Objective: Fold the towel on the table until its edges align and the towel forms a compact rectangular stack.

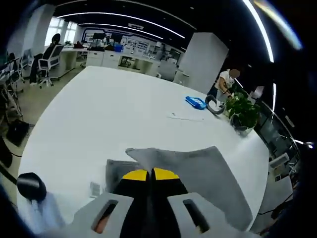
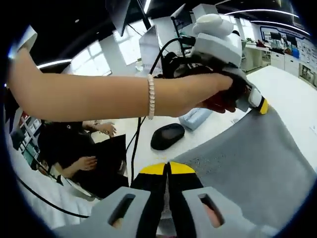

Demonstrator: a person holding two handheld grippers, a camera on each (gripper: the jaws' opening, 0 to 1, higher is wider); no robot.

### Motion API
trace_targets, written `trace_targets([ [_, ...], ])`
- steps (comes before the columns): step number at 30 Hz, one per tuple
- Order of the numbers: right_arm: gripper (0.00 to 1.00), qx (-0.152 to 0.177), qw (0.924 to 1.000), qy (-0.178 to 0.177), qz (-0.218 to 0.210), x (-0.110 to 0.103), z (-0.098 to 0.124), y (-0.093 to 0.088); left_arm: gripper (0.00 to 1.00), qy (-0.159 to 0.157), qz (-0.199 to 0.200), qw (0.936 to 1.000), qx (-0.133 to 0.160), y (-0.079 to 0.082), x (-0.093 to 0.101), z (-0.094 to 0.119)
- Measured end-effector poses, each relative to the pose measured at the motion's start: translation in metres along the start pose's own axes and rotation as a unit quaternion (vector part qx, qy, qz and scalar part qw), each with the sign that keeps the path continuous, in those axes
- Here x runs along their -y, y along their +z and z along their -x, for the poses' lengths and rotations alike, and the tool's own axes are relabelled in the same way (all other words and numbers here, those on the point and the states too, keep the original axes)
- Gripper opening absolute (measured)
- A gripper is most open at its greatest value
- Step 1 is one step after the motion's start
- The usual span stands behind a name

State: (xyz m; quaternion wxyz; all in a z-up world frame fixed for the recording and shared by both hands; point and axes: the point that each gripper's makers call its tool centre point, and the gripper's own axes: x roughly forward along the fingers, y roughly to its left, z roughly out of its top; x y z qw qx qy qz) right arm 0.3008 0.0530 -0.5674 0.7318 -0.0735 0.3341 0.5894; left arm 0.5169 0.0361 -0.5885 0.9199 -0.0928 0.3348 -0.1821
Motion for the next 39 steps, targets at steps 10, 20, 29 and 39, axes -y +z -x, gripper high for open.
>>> trace_targets([
  [10, 0.04, 0.018, 0.9994, -0.017, -0.026, 0.014, -0.008, -0.004, 0.06, 0.032, 0.038, 0.9986, -0.016, -0.025, -0.021, -0.008],
  [20, 0.2, 0.035, 0.9932, -0.099, -0.051, 0.075, 0.042, -0.015, 0.17, 0.104, 0.005, 0.9942, 0.027, -0.031, -0.032, 0.024],
  [29, 0.11, 0.013, 0.9765, -0.212, -0.038, 0.166, 0.112, -0.029, 0.16, 0.092, -0.006, 0.9952, 0.034, -0.062, 0.01, 0.063],
  [39, 0.0, -0.029, 0.9565, -0.279, -0.082, 0.242, 0.145, -0.064, 0.15, 0.065, -0.007, 0.9977, -0.016, -0.131, 0.05, 0.095],
])
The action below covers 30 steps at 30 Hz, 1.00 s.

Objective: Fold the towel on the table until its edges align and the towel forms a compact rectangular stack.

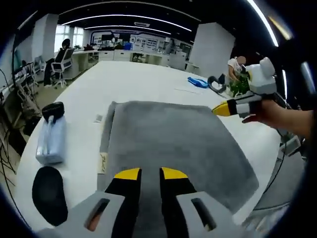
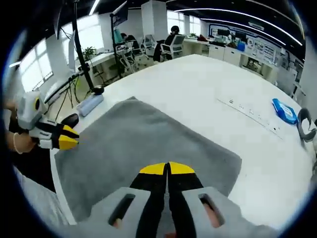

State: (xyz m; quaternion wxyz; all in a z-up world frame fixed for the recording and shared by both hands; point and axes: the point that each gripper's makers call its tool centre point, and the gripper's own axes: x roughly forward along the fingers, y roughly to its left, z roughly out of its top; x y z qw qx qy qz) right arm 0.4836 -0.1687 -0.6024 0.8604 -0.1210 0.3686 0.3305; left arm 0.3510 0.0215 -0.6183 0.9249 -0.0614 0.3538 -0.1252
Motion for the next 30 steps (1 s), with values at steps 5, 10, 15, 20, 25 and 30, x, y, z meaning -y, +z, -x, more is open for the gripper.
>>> trace_targets([
  [5, 0.0, -0.017, 0.9997, -0.018, -0.009, 0.018, -0.012, -0.009, 0.15, -0.001, 0.007, 0.9998, -0.017, -0.021, 0.005, 0.01],
  [10, 0.0, -0.046, 0.9987, -0.022, -0.004, 0.026, -0.022, -0.021, 0.12, -0.012, 0.005, 0.9991, -0.04, -0.034, 0.013, 0.012],
  [15, 0.0, -0.081, 0.9965, -0.019, -0.004, 0.025, -0.027, -0.039, 0.07, -0.012, -0.011, 0.9965, -0.082, -0.058, 0.022, 0.008],
  [20, 0.0, -0.082, 0.9965, -0.016, -0.007, 0.025, -0.027, -0.052, 0.04, -0.007, -0.033, 0.9965, -0.076, -0.057, 0.023, 0.004],
  [25, 0.0, -0.094, 0.9951, -0.004, -0.031, 0.026, -0.026, -0.053, 0.01, -0.008, -0.045, 0.9953, -0.086, -0.057, 0.021, 0.003],
  [30, 0.0, -0.098, 0.9944, -0.017, -0.037, 0.026, -0.026, -0.053, 0.01, -0.01, -0.085, 0.9915, -0.098, -0.056, 0.024, 0.002],
])
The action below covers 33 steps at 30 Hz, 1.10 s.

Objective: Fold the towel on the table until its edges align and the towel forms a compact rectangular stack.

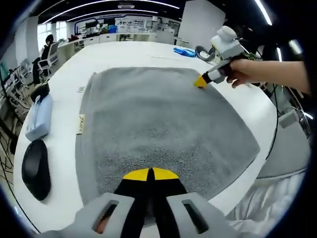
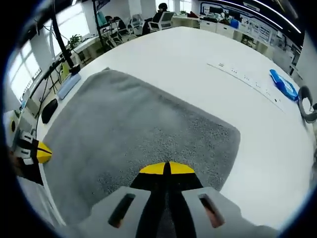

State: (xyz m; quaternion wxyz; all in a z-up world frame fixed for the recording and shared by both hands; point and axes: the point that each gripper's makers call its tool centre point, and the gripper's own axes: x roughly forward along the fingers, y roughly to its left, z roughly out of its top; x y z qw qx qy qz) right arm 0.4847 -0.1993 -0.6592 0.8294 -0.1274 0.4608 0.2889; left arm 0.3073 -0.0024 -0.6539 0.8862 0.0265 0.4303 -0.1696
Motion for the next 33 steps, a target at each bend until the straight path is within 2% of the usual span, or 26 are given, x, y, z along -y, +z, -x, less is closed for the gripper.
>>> trace_targets([
  [6, 0.0, -0.006, 0.9999, -0.016, -0.002, -0.001, 0.001, -0.001, 0.0, -0.012, -0.001, 0.9994, -0.031, 0.0, -0.002, -0.001],
  [10, 0.0, -0.01, 0.9996, -0.018, -0.02, 0.003, 0.004, -0.007, 0.0, -0.033, 0.004, 0.9966, -0.075, 0.0, -0.001, -0.002],
  [13, 0.0, -0.006, 0.9993, -0.02, -0.03, 0.004, 0.006, -0.01, 0.0, -0.038, -0.024, 0.9945, -0.094, 0.001, 0.0, -0.005],
  [15, 0.0, -0.006, 0.9993, -0.022, -0.03, 0.004, 0.007, -0.012, 0.0, -0.035, -0.029, 0.9943, -0.096, 0.003, 0.001, -0.006],
  [19, 0.0, 0.0, 0.9987, -0.031, -0.04, 0.007, 0.011, -0.018, 0.0, -0.021, -0.085, 0.9923, -0.087, 0.009, 0.0, -0.01],
  [28, 0.0, 0.011, 0.9967, -0.059, -0.055, 0.013, 0.026, -0.04, 0.0, -0.034, -0.093, 0.9893, -0.107, 0.022, -0.003, -0.022],
  [33, 0.0, 0.011, 0.9961, -0.065, -0.058, 0.014, 0.031, -0.048, 0.0, -0.031, -0.116, 0.986, -0.116, 0.029, -0.003, -0.028],
])
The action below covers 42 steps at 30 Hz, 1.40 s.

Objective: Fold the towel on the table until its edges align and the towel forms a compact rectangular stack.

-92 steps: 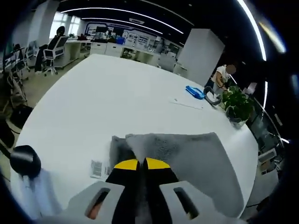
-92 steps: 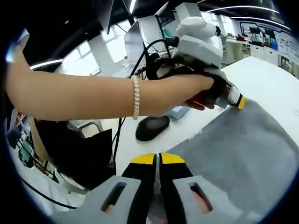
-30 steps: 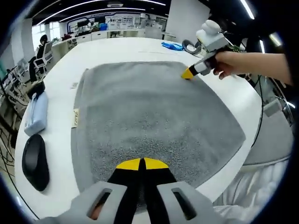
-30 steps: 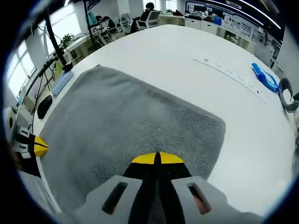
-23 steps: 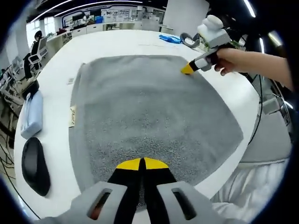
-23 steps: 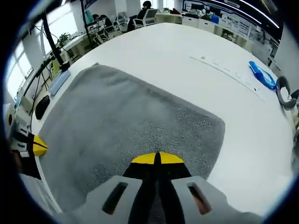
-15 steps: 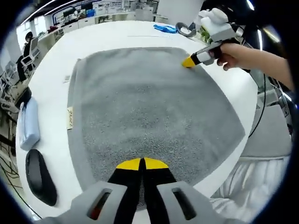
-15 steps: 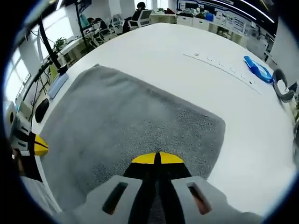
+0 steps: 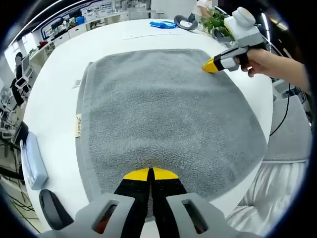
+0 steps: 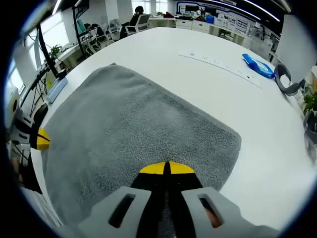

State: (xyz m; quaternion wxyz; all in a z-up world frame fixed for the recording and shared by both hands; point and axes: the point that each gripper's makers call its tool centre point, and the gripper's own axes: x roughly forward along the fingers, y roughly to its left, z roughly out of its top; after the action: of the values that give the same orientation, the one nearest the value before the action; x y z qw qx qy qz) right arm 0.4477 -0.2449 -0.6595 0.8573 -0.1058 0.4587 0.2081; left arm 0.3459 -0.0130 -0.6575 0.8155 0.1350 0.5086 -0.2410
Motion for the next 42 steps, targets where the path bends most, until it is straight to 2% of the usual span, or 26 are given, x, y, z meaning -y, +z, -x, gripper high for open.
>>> trace_targets([
  [4, 0.0, 0.008, 0.9999, -0.003, -0.014, 0.002, 0.006, -0.008, 0.0, 0.005, -0.019, 0.9998, -0.004, 0.008, -0.004, -0.004],
  [14, 0.0, 0.01, 0.9997, -0.013, -0.018, 0.006, 0.021, -0.03, 0.0, -0.017, -0.033, 0.9991, -0.019, 0.025, -0.013, -0.013],
  [16, 0.0, 0.013, 0.9996, -0.012, -0.024, 0.007, 0.023, -0.035, 0.0, -0.016, -0.046, 0.9985, -0.025, 0.028, -0.013, -0.015],
  [19, 0.0, 0.013, 0.9995, -0.013, -0.026, 0.005, 0.028, -0.041, 0.0, 0.003, -0.097, 0.9948, -0.032, 0.034, -0.015, -0.017],
  [23, 0.0, 0.013, 0.9997, -0.013, -0.017, 0.002, 0.035, -0.052, 0.0, 0.01, -0.107, 0.9938, -0.027, 0.043, -0.018, -0.022],
  [26, 0.0, 0.009, 0.9997, -0.005, -0.022, 0.0, 0.04, -0.059, 0.0, 0.01, -0.127, 0.9916, -0.023, 0.049, -0.022, -0.025],
  [33, 0.0, 0.009, 0.9996, 0.011, -0.024, -0.007, 0.051, -0.075, 0.0, 0.006, -0.128, 0.9916, -0.016, 0.065, -0.03, -0.032],
  [42, 0.0, 0.008, 0.9989, 0.045, -0.016, -0.024, 0.062, -0.091, 0.0, 0.025, -0.171, 0.9844, -0.034, 0.091, -0.038, -0.045],
])
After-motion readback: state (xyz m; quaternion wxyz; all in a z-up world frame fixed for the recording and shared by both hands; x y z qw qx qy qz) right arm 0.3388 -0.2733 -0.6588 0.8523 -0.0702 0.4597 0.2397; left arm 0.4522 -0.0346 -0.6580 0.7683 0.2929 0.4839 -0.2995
